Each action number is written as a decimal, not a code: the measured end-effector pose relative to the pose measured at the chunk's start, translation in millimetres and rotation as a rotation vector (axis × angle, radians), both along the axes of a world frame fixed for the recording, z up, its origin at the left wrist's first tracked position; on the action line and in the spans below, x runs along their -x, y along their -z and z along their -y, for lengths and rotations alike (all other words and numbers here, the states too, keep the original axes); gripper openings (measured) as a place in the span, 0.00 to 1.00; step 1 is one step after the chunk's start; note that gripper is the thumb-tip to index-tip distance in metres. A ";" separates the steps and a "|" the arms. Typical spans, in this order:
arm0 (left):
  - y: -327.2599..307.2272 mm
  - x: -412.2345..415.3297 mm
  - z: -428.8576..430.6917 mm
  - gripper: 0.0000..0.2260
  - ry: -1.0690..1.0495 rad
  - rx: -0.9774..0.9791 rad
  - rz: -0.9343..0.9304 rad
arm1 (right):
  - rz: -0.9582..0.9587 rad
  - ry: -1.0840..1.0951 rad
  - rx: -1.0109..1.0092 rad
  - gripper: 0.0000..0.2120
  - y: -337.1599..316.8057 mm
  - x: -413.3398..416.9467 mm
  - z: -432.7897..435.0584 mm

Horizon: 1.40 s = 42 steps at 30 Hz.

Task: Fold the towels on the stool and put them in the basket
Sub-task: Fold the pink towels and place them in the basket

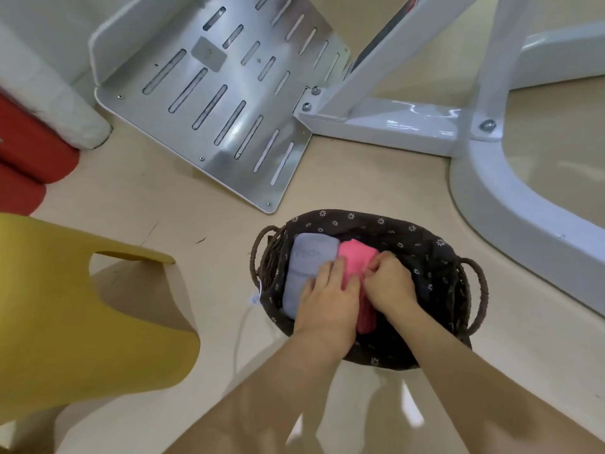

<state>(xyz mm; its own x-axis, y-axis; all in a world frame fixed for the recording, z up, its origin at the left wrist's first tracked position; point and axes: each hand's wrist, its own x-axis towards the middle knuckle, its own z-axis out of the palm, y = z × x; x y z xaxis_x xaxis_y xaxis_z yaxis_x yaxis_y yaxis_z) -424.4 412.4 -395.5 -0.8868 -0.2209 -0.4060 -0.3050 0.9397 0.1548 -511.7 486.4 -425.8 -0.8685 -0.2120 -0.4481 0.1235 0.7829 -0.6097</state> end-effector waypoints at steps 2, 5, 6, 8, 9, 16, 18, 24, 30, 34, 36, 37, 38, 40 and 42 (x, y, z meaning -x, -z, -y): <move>7.1 2.5 4.6 0.41 0.015 -0.046 0.086 | -0.077 -0.080 -0.088 0.07 -0.5 0.8 -0.3; 15.7 8.0 9.4 0.44 0.025 -0.053 0.135 | -0.354 -0.223 -0.144 0.13 -5.7 -1.2 -3.5; 17.5 10.5 11.0 0.45 0.030 -0.044 0.144 | -0.435 -0.299 -0.111 0.17 -6.5 -2.1 -5.6; 20.1 15.1 14.4 0.48 0.038 -0.028 0.171 | -0.418 -0.522 -0.069 0.25 -6.6 -4.6 -9.9; 21.6 17.3 15.9 0.50 0.041 -0.022 0.183 | -0.348 -0.649 -0.093 0.29 -6.0 -6.3 -11.5; 19.4 18.2 21.7 0.56 0.053 -0.063 0.092 | -0.099 -0.859 -0.258 0.46 -0.1 5.4 -8.6; 18.8 7.7 23.3 0.53 0.073 -0.022 0.018 | -0.101 -0.866 -0.290 0.50 0.8 4.4 -9.5; 26.3 3.1 31.3 0.49 -0.010 -0.042 0.183 | -0.128 -0.816 -0.390 0.55 6.6 -5.9 -5.4; 9.4 16.6 33.8 0.49 0.027 -0.052 0.343 | -0.116 -0.835 -0.411 0.53 -3.8 -0.9 -5.0; -14.8 -9.7 39.8 0.27 0.010 -0.085 0.000 | -0.155 -0.680 -0.261 0.45 -24.2 -0.2 -3.7; -25.1 -30.3 43.5 0.19 -0.033 -0.134 -0.225 | -0.280 -0.589 -0.168 0.38 -34.9 -5.0 -2.4; -30.5 -39.5 45.6 0.17 -0.064 -0.171 -0.294 | -0.346 -0.545 -0.114 0.33 -39.3 -7.1 -1.8; -35.9 -46.2 49.1 0.16 -0.087 -0.201 -0.337 | -0.408 -0.502 -0.064 0.28 -44.1 -8.8 -0.7; -44.9 -55.9 57.6 0.17 -0.109 -0.233 -0.374 | -0.509 -0.450 -0.011 0.21 -56.6 -12.0 3.3; -52.5 -65.3 69.0 0.17 -0.130 -0.267 -0.462 | -0.556 -0.449 -0.002 0.17 -73.1 -17.5 11.7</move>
<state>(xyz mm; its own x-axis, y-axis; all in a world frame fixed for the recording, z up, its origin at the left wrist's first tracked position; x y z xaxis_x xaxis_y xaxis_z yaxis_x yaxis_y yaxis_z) -359.1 343.5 -343.1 -0.9582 -0.2836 -0.0377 -0.2600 0.8083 0.5282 -494.3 474.7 -352.7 -0.7972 -0.6027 0.0354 -0.5403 0.6860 -0.4873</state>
